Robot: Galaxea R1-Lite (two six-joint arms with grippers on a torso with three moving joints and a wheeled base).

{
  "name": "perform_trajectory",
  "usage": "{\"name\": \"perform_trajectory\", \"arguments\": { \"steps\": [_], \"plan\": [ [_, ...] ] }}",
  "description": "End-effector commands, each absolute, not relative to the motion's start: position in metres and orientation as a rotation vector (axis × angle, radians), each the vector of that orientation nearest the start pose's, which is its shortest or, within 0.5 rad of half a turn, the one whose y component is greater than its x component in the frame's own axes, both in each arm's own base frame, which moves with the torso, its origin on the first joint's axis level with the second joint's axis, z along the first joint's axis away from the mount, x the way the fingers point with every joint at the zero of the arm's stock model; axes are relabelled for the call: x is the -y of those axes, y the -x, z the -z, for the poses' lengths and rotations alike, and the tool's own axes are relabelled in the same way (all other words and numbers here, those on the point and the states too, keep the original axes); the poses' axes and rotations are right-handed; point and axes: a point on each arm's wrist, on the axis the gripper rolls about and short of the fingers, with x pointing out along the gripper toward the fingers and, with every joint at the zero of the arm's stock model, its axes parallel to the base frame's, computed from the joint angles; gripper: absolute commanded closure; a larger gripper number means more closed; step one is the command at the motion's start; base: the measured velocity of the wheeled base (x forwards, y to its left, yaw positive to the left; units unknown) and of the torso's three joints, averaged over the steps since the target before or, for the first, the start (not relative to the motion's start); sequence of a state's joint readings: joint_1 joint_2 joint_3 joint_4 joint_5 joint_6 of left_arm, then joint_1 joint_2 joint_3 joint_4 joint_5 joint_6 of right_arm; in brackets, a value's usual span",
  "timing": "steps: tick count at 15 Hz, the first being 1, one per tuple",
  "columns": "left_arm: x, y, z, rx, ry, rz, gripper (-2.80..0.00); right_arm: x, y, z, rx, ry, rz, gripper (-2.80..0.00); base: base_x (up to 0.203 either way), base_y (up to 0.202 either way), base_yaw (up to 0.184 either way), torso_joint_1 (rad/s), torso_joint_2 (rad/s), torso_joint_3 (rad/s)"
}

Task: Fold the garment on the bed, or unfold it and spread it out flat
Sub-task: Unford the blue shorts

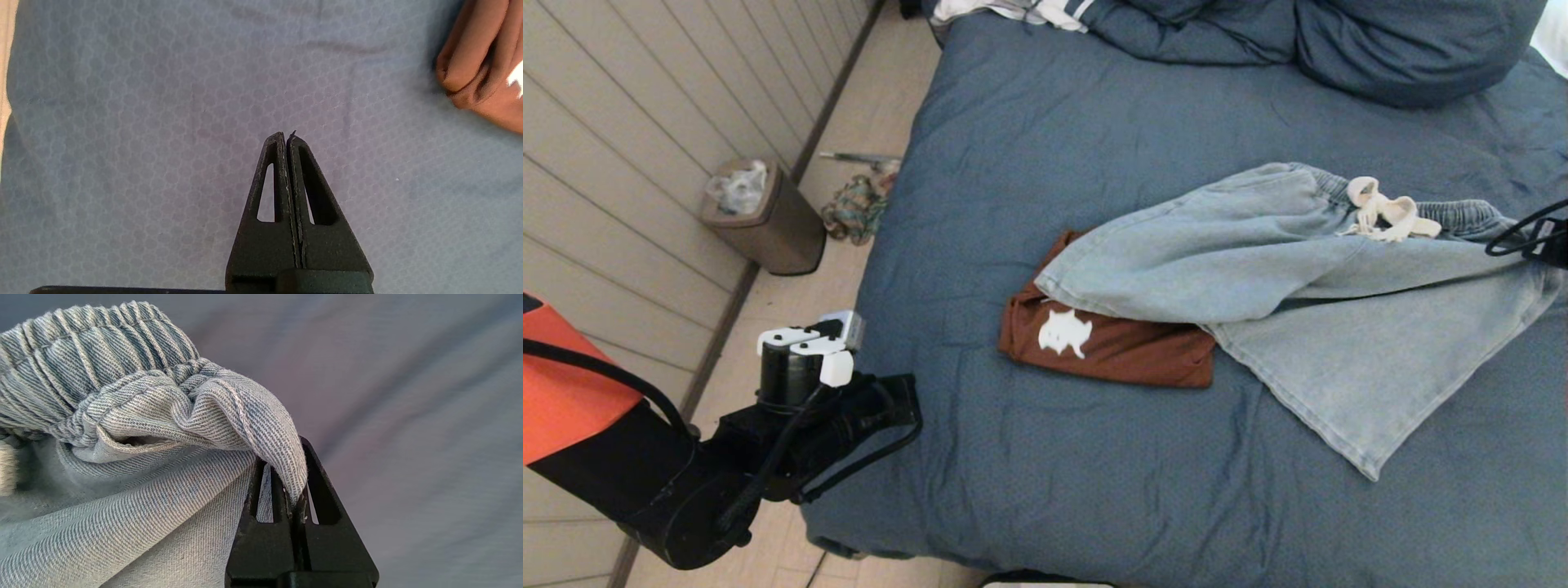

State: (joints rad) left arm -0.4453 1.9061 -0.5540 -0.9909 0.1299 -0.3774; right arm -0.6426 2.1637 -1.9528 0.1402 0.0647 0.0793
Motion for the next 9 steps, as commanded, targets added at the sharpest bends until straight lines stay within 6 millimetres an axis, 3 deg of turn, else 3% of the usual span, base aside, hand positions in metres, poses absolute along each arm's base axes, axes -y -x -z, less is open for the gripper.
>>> {"name": "perform_trajectory", "arguments": {
  "steps": [1, 5, 9],
  "plan": [
    [0.131, -0.279, -0.089, -0.409, 0.266, 0.239, 0.00, 0.311, -0.344, -0.231, -0.325, -0.207, 0.655, 0.00, 0.000, 0.000, 0.000, 0.000, 0.00, 0.000],
    [0.135, -0.280, -0.079, -0.428, 0.254, 0.240, 0.00, 0.361, -0.311, -0.212, -0.330, -0.220, 0.701, 0.00, 0.000, 0.000, 0.000, 0.000, 0.00, 0.000],
    [0.144, -0.282, -0.066, -0.413, 0.225, 0.214, 0.00, 0.383, -0.295, -0.194, -0.356, -0.246, 0.714, 0.00, 0.000, 0.000, 0.000, 0.000, 0.00, 0.000]
  ]
}}
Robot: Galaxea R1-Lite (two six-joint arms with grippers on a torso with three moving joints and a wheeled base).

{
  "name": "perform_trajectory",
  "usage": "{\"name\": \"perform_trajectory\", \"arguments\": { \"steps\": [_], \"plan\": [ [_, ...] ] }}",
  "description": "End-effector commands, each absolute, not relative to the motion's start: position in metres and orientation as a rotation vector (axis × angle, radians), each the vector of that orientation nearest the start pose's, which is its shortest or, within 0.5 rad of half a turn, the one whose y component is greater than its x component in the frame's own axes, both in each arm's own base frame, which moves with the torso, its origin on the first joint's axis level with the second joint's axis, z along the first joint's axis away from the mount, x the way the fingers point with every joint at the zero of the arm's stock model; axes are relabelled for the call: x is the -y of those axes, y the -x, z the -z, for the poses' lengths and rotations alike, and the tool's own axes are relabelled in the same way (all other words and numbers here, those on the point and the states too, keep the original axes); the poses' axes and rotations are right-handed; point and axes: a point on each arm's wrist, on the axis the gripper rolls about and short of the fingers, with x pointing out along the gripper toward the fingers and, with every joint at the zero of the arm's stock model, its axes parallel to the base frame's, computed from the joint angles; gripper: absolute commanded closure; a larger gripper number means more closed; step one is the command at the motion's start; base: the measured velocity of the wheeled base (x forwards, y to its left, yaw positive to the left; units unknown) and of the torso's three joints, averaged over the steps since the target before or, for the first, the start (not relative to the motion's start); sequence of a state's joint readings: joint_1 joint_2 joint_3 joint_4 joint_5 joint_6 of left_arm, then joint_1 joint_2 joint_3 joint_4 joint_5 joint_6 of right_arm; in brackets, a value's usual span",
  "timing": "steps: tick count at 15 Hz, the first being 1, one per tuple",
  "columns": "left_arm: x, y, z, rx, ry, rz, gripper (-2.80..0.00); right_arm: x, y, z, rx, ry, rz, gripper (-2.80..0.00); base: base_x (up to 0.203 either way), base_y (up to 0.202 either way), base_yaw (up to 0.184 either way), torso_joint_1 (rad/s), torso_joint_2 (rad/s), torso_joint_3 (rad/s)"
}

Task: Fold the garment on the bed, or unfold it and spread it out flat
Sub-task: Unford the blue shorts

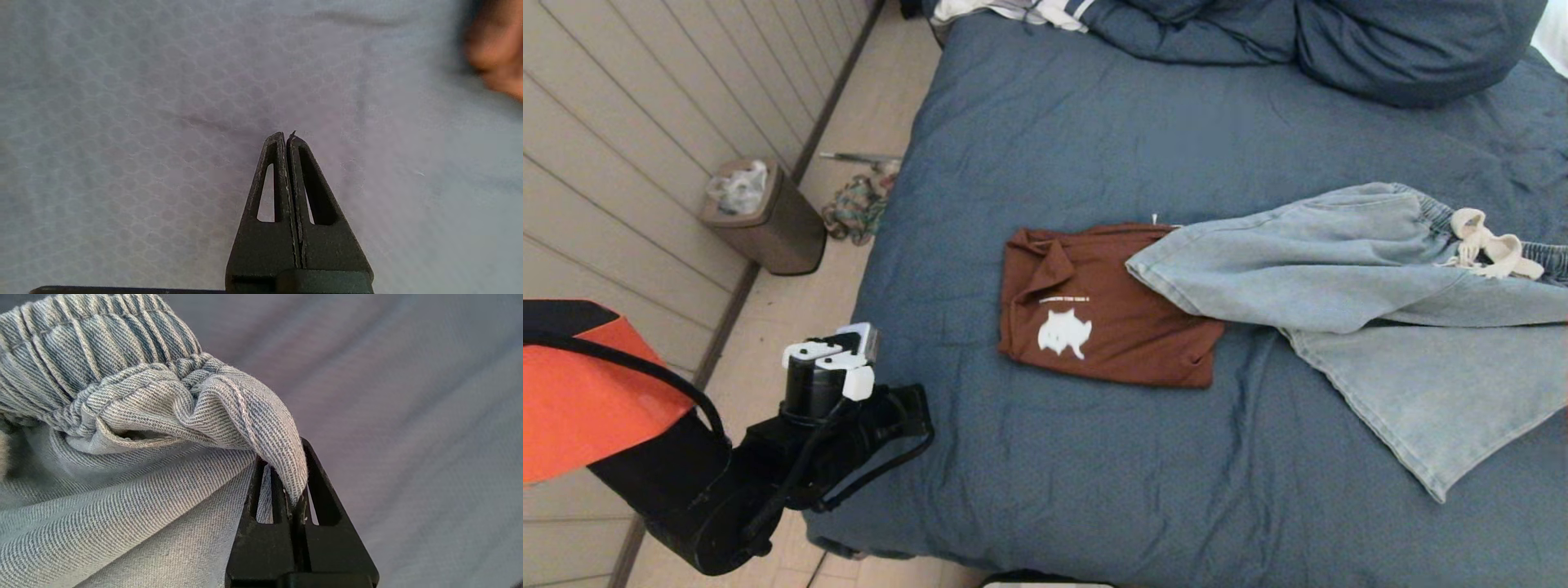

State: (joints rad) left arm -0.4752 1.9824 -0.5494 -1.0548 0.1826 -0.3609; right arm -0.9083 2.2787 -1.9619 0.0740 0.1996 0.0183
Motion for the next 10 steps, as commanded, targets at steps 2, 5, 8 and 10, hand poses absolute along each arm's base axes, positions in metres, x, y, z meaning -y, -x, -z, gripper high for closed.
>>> {"name": "perform_trajectory", "arguments": {
  "steps": [2, 5, 8, 10],
  "plan": [
    [0.144, -0.278, -0.065, -0.409, 0.206, 0.223, 0.00, 0.384, -0.295, -0.190, -0.367, -0.257, 0.710, -2.80, 0.000, 0.000, 0.000, 0.000, 0.00, 0.000],
    [0.145, -0.276, -0.066, -0.403, 0.206, 0.232, 0.00, 0.379, -0.286, -0.190, -0.427, -0.334, 0.621, -2.80, 0.000, 0.000, 0.000, 0.000, 0.00, 0.000],
    [0.144, -0.274, -0.070, -0.394, 0.210, 0.236, 0.00, 0.368, -0.272, -0.205, -0.457, -0.392, 0.567, -2.80, 0.000, 0.000, 0.000, 0.000, 0.00, 0.000],
    [0.144, -0.272, -0.075, -0.383, 0.215, 0.242, 0.00, 0.352, -0.259, -0.222, -0.483, -0.435, 0.539, -2.80, 0.000, 0.000, 0.000, 0.000, 0.00, 0.000]
  ]
}}
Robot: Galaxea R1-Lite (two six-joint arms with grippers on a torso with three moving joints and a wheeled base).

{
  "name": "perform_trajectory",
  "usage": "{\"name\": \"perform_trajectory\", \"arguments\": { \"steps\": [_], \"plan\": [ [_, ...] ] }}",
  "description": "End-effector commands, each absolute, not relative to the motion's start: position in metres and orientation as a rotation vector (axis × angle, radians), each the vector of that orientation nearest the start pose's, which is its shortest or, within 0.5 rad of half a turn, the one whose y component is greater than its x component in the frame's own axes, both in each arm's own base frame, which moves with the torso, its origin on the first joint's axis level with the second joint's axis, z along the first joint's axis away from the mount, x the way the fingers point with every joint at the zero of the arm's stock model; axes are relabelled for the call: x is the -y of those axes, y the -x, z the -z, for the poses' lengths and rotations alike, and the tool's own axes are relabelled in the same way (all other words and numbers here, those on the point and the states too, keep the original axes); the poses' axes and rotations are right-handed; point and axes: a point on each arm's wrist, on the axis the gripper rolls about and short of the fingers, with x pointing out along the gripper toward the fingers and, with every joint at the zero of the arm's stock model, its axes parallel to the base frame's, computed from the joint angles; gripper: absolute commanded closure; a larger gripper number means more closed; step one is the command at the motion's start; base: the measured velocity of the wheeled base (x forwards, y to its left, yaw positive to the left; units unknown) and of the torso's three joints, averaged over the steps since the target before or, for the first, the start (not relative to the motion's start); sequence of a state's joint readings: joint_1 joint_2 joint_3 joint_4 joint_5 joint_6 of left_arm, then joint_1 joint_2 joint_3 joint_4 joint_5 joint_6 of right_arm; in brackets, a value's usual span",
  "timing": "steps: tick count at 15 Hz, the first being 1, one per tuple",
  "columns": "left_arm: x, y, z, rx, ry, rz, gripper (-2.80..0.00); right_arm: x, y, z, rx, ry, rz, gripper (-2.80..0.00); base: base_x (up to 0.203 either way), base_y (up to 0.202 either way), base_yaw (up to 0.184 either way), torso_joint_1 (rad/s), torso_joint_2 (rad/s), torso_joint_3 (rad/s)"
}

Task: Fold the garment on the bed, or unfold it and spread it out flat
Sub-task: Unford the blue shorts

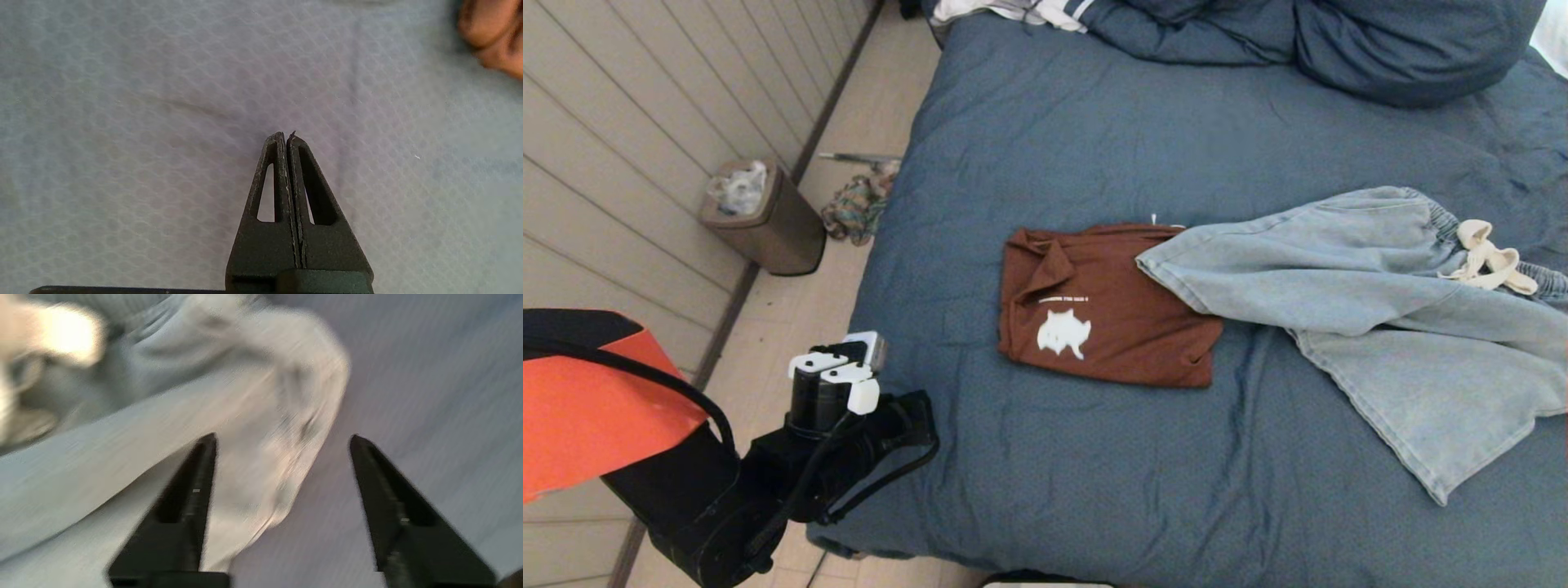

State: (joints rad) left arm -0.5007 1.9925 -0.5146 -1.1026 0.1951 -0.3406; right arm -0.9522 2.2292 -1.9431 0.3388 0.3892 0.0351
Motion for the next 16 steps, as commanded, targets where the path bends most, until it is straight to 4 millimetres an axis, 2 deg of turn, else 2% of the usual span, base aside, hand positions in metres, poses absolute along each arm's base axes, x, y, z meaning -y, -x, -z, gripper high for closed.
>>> {"name": "perform_trajectory", "arguments": {
  "steps": [1, 2, 3, 6, 9, 11, 15, 16],
  "plan": [
    [0.144, -0.271, -0.078, -0.374, 0.220, 0.244, 0.00, 0.337, -0.250, -0.229, -0.517, -0.479, 0.493, -2.80, 0.000, 0.000, 0.000, 0.000, 0.00, 0.000],
    [0.144, -0.270, -0.080, -0.369, 0.222, 0.246, 0.00, 0.322, -0.241, -0.231, -0.561, -0.528, 0.445, -1.80, 0.000, 0.000, 0.000, 0.000, 0.00, 0.000],
    [0.144, -0.270, -0.080, -0.368, 0.224, 0.249, 0.00, 0.305, -0.232, -0.231, -0.610, -0.555, 0.404, 0.00, 0.000, 0.000, 0.000, 0.000, 0.00, 0.000],
    [0.154, -0.261, -0.073, -0.401, 0.208, 0.283, 0.00, 0.251, -0.209, -0.227, -0.721, -0.515, 0.299, 0.00, 0.000, 0.000, 0.000, 0.000, 0.00, 0.000],
    [0.159, -0.253, -0.072, -0.406, 0.205, 0.307, 0.00, 0.206, -0.203, -0.203, -0.886, -0.420, 0.286, 0.00, 0.000, 0.000, 0.000, 0.000, 0.00, 0.000],
    [0.158, -0.252, -0.075, -0.393, 0.209, 0.311, 0.00, 0.196, -0.207, -0.185, -0.922, -0.369, 0.290, 0.00, 0.000, 0.000, 0.000, 0.000, 0.00, 0.000],
    [0.167, -0.244, -0.064, -0.435, 0.188, 0.347, 0.00, 0.178, -0.215, -0.141, -0.956, -0.287, 0.291, 0.00, 0.000, 0.000, 0.000, 0.000, 0.00, 0.000],
    [0.168, -0.243, -0.064, -0.437, 0.186, 0.348, 0.00, 0.177, -0.220, -0.128, -0.939, -0.250, 0.302, -2.80, 0.000, 0.000, 0.000, 0.000, 0.00, 0.000]
  ]
}}
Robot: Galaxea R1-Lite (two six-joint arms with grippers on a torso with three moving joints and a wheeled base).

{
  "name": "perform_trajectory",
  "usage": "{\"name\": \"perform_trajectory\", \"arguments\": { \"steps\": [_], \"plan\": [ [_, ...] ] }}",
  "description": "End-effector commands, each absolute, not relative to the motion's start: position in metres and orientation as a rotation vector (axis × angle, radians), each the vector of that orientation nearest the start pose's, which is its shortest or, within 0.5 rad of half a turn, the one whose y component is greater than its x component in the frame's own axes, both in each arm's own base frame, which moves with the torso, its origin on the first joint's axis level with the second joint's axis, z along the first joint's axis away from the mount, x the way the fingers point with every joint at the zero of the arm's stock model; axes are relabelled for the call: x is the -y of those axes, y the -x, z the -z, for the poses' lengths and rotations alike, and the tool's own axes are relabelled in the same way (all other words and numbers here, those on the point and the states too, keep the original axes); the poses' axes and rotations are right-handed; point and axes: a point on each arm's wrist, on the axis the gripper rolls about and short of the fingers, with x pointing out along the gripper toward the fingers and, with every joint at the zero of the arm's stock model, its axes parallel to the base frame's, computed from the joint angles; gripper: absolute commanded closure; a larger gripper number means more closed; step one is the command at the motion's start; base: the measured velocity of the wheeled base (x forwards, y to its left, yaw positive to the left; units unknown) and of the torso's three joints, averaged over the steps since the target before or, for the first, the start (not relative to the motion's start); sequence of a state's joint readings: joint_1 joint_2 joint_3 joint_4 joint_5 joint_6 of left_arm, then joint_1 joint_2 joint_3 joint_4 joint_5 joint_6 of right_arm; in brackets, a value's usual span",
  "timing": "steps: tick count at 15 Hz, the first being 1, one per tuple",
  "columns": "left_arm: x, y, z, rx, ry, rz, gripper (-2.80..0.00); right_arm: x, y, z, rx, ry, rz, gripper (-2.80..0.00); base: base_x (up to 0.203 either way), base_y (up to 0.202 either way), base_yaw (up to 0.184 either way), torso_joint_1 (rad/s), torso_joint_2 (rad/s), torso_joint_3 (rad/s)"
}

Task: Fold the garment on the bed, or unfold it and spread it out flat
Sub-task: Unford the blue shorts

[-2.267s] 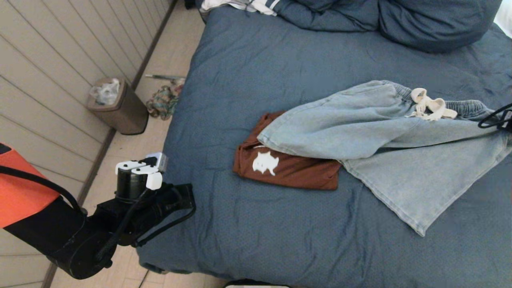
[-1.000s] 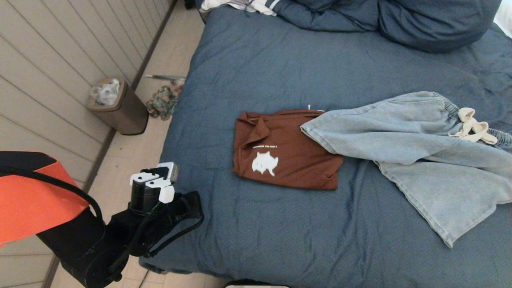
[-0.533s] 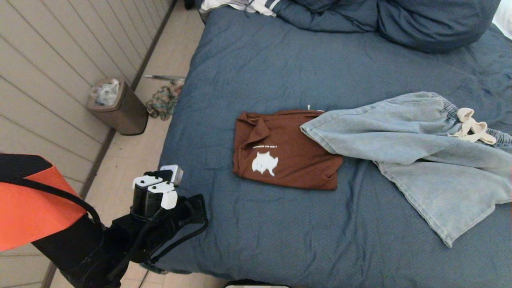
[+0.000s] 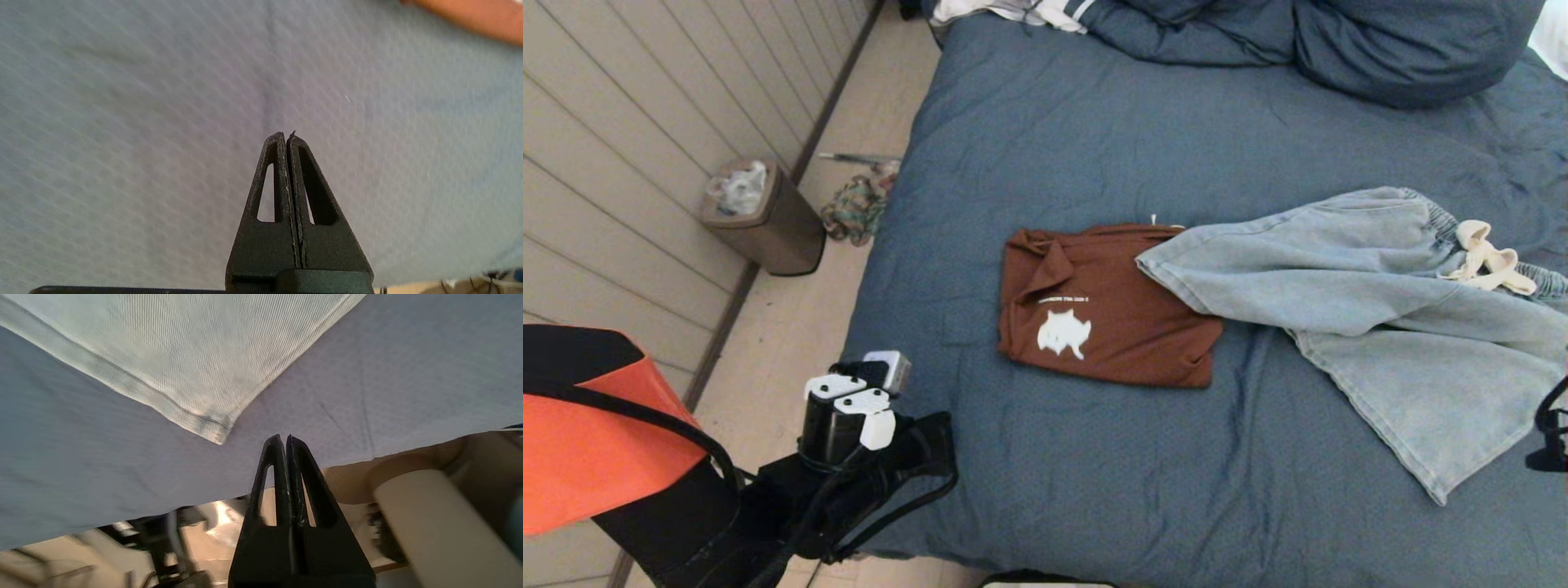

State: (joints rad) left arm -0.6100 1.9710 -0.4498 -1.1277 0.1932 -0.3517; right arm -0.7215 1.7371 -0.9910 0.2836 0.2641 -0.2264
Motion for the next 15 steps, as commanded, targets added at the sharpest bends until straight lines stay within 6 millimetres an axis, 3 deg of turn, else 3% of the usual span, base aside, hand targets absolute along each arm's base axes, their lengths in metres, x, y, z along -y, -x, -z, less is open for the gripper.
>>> {"name": "perform_trajectory", "arguments": {
  "steps": [1, 4, 8, 11, 12, 15],
  "plan": [
    [0.168, -0.243, -0.064, -0.437, 0.186, 0.348, 0.00, 0.176, -0.225, -0.114, -0.931, -0.224, 0.302, -2.80, 0.000, 0.000, 0.000, 0.000, 0.00, 0.000],
    [0.168, -0.243, -0.064, -0.437, 0.188, 0.348, 0.00, 0.167, -0.239, -0.089, -0.943, -0.192, 0.261, -2.80, 0.000, 0.000, 0.000, 0.000, 0.00, 0.000],
    [0.168, -0.243, -0.063, -0.438, 0.185, 0.348, 0.00, 0.157, -0.253, -0.091, -0.911, -0.195, 0.234, -2.80, 0.000, 0.000, 0.000, 0.000, 0.00, 0.000],
    [0.168, -0.243, -0.063, -0.439, 0.185, 0.347, 0.00, 0.157, -0.258, -0.078, -0.948, -0.222, 0.226, -2.80, 0.000, 0.000, 0.000, 0.000, 0.00, 0.000],
    [0.168, -0.243, -0.063, -0.439, 0.185, 0.348, 0.00, 0.158, -0.259, -0.073, -0.960, -0.228, 0.225, 0.00, 0.000, 0.000, 0.000, 0.000, 0.00, 0.000],
    [0.168, -0.243, -0.063, -0.441, 0.185, 0.350, 0.00, 0.161, -0.264, -0.058, -0.950, -0.221, 0.229, 0.00, 0.000, 0.000, 0.000, 0.000, 0.00, 0.000]
  ]
}}
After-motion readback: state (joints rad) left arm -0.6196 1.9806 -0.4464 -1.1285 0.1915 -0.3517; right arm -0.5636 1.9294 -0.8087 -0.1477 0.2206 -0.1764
